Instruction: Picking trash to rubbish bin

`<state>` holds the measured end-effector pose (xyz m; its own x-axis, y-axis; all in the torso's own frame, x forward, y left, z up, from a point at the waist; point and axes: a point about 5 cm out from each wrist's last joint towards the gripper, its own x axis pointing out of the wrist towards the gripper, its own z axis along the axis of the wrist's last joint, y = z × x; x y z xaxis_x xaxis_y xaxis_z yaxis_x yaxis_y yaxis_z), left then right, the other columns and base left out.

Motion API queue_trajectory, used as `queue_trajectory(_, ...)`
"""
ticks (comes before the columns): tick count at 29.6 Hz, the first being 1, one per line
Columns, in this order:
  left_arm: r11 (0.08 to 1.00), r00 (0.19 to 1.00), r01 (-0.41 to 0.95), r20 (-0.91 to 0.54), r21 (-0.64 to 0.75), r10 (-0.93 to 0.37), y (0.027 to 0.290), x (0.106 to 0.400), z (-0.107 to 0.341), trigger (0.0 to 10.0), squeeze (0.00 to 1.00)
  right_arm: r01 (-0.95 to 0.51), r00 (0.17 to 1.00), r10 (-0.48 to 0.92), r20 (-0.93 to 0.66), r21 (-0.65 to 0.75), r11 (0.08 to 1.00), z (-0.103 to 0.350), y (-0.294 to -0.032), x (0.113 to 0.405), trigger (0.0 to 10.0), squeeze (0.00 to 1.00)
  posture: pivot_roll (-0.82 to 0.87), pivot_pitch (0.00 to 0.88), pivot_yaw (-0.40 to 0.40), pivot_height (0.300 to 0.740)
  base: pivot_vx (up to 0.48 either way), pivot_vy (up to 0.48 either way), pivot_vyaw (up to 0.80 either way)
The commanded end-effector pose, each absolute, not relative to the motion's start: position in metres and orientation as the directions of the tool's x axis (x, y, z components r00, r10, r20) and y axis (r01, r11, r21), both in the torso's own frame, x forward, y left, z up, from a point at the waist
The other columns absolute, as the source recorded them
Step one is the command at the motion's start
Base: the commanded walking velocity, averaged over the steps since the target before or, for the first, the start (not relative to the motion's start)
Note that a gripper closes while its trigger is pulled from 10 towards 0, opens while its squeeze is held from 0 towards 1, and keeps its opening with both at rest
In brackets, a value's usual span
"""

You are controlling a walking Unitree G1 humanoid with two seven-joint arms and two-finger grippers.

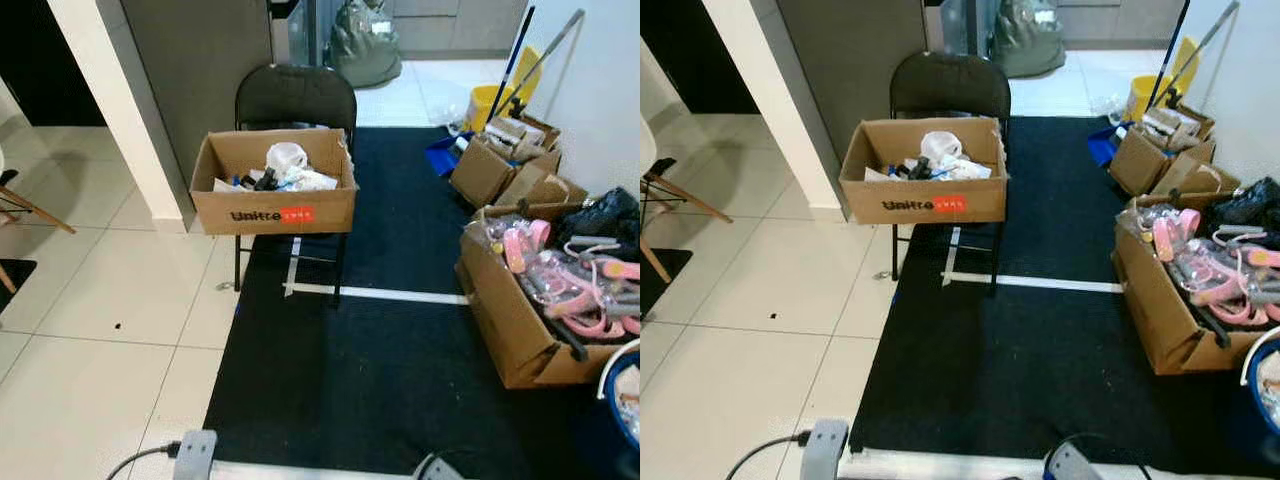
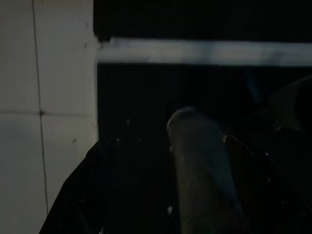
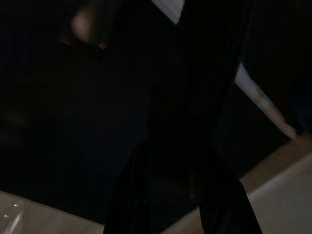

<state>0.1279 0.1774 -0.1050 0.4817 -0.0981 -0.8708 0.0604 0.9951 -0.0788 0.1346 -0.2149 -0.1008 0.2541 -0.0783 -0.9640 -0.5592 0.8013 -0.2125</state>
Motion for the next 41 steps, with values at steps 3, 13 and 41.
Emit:
queue_trajectory(3, 0.995, 0.464, 0.063, -0.881, -0.072, -0.093, 0.183, 0.123, -0.106, 10.0, 0.0, -0.469, 0.384, 0.041, -0.923, -0.156, 0.869, -0.095, -0.19, 0.158, 10.0, 0.0, 0.0, 0.041, 0.085, 0.74, 0.311, 0.0, 0.0)
queue_trajectory(13, 0.995, 0.46, 0.065, -0.883, -0.07, -0.093, 0.184, 0.121, -0.107, 10.0, 0.0, -0.526, 0.537, 0.43, -0.726, 0.11, 0.844, -0.047, -0.153, 0.24, 10.0, 0.0, 0.0, 0.038, 0.078, 0.74, 0.342, 0.0, 0.0)
queue_trajectory(41, 0.994, 0.453, 0.072, -0.886, -0.077, -0.102, 0.183, 0.118, -0.107, 10.0, 0.0, -0.617, 0.681, 0.701, -0.214, 0.348, 0.706, 0.061, -0.093, 0.334, 10.0, 0.0, 0.02, 0.036, 0.079, 0.74, 0.381, 0.0, -0.26)
